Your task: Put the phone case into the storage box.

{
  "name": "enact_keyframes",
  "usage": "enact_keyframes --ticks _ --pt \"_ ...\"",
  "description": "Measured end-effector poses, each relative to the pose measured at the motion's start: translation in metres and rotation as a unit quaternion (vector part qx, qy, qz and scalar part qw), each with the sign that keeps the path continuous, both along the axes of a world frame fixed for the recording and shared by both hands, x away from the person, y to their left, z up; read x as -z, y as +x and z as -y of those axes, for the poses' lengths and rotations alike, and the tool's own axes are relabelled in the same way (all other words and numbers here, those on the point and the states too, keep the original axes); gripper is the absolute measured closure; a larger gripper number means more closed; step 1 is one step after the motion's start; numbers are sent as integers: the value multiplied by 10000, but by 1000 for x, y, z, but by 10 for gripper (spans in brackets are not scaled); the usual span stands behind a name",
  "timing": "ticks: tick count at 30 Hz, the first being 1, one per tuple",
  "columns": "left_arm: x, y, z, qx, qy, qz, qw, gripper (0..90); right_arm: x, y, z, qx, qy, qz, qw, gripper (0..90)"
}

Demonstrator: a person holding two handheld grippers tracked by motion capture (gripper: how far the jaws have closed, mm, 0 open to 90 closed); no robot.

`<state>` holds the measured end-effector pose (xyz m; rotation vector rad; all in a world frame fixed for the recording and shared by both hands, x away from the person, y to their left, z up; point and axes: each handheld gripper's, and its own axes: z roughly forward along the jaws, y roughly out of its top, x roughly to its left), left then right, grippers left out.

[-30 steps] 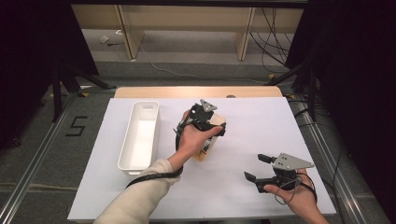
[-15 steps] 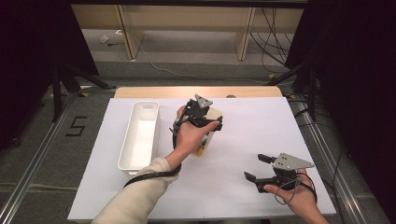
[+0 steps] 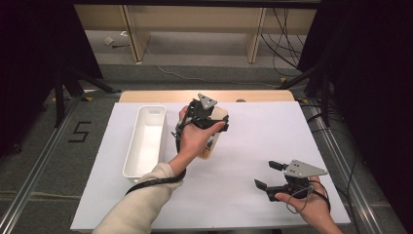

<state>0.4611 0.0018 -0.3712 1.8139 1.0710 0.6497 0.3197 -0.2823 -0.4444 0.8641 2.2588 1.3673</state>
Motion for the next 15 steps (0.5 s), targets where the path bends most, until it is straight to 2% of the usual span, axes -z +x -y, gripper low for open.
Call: enact_keyframes --ticks 15 --pt "-14 0 -10 -216 -90 207 9995 112 0 0 0 11 -1 -14 10000 177"
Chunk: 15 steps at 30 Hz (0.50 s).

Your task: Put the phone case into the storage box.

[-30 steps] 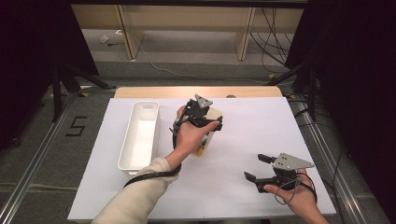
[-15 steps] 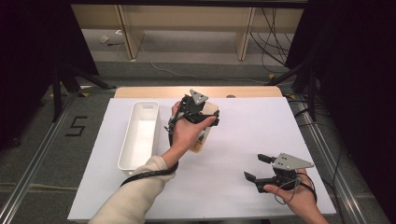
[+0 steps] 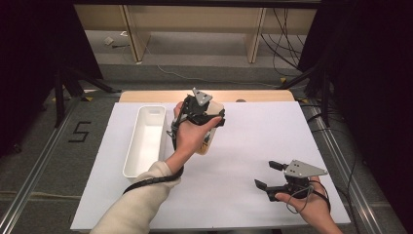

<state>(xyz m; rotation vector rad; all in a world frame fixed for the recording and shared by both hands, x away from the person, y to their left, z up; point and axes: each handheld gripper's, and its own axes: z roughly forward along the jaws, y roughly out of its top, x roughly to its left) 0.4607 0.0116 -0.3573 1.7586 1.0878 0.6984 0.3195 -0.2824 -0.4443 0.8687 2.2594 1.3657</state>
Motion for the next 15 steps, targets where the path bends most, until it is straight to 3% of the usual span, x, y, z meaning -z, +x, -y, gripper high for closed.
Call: enact_keyframes --ticks 15 --pt "-10 0 -12 -170 -37 146 9997 112 0 0 0 6 5 -9 10000 177"
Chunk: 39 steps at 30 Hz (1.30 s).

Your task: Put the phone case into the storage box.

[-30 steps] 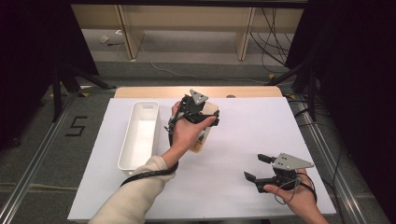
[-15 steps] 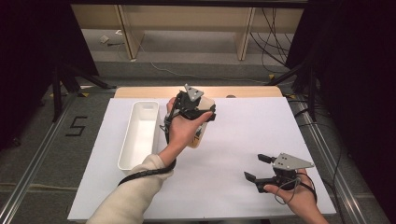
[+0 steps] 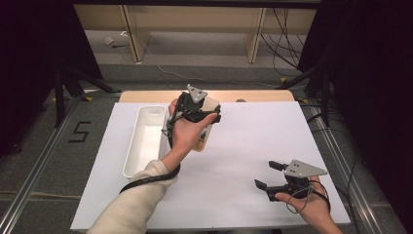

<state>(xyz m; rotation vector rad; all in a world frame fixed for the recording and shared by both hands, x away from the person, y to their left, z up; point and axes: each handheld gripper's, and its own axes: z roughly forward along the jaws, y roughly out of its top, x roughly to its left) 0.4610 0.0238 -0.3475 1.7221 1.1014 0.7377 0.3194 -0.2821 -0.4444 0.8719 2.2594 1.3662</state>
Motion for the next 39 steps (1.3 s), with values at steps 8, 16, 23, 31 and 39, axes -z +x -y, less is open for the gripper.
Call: enact_keyframes --ticks 8,16,23,31,39 --pt "-5 0 -7 -125 -17 62 9999 112 0 0 0 -18 -1 -6 10000 177" --pt "-10 0 -15 -244 -11 139 9996 112 0 0 0 -13 6 6 10000 177" --pt "-15 0 -25 -363 -45 192 9991 112 0 0 0 -14 -7 0 10000 177" --pt "-17 1 -35 -502 -38 243 9984 112 0 0 0 -6 3 -4 10000 177" --pt "-19 2 -47 -682 -47 296 9972 112 0 0 -1 -17 -7 -6 10000 177"
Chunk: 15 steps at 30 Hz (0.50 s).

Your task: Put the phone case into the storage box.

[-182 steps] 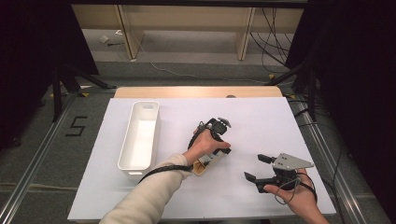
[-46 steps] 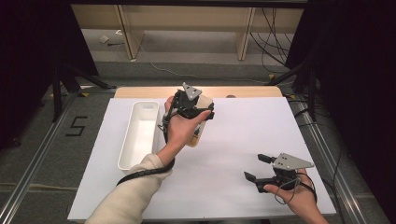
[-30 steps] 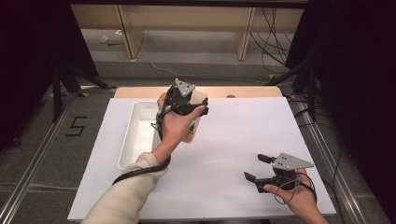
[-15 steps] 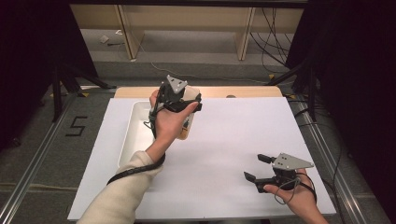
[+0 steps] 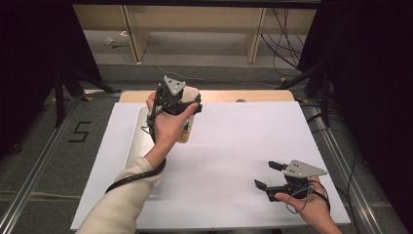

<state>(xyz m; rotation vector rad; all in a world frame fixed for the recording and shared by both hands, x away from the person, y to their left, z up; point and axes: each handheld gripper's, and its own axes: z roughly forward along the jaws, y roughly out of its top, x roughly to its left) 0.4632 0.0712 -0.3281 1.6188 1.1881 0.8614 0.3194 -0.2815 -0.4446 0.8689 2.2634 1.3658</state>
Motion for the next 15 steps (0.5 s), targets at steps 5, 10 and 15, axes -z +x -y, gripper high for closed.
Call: enact_keyframes --ticks 5,10,15 --pt "-1 1 -8 -101 -25 19 9999 112 0 0 0 1 -13 -8 10000 177" --pt "-2 1 -13 -155 -18 33 9999 112 0 0 0 2 -5 1 10000 177" --pt "-1 2 -19 -240 -36 47 9997 111 0 0 0 3 -7 3 10000 177"
